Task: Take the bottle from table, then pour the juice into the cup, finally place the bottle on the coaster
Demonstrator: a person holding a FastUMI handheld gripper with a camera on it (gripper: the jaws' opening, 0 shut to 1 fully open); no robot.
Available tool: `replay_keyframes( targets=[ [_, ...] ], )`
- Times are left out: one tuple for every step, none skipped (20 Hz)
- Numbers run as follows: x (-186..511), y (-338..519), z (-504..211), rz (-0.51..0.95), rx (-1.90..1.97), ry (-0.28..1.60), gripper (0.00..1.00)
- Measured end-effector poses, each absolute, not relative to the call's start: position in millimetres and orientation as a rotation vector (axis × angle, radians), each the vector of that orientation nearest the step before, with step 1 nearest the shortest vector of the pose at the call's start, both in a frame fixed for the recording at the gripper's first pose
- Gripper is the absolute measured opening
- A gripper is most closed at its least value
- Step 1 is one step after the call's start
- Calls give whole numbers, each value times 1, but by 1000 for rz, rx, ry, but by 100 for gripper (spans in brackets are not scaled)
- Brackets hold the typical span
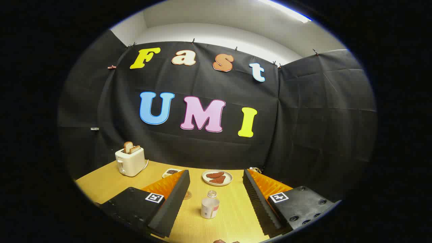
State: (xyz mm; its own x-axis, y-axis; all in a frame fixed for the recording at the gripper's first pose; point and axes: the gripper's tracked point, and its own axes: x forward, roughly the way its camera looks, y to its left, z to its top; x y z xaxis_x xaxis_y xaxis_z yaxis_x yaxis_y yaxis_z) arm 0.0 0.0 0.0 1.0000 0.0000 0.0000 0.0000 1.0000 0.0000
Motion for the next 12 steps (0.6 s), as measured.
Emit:
replay_keyframes(
  targets=[
    [0,1,-1,-1,2,2,97],
    [2,2,-2,-4,7,2,97],
    [2,1,-1,-10,12,1,97],
    [2,1,-1,-11,20,2,97],
    [2,1,-1,-9,25,2,97],
    [3,1,-1,-10,27,3,97],
    [3,-1,-2,-11,26,4,97],
    [3,-3,-3,-13,25,4,97],
    [2,-4,-3,-13,26,3,97],
    [2,-4,-3,-10,28,0,97],
    [0,-4,-3,-6,31,-6,97],
    [0,-4,-2,-2,30,-13,97]
  ],
)
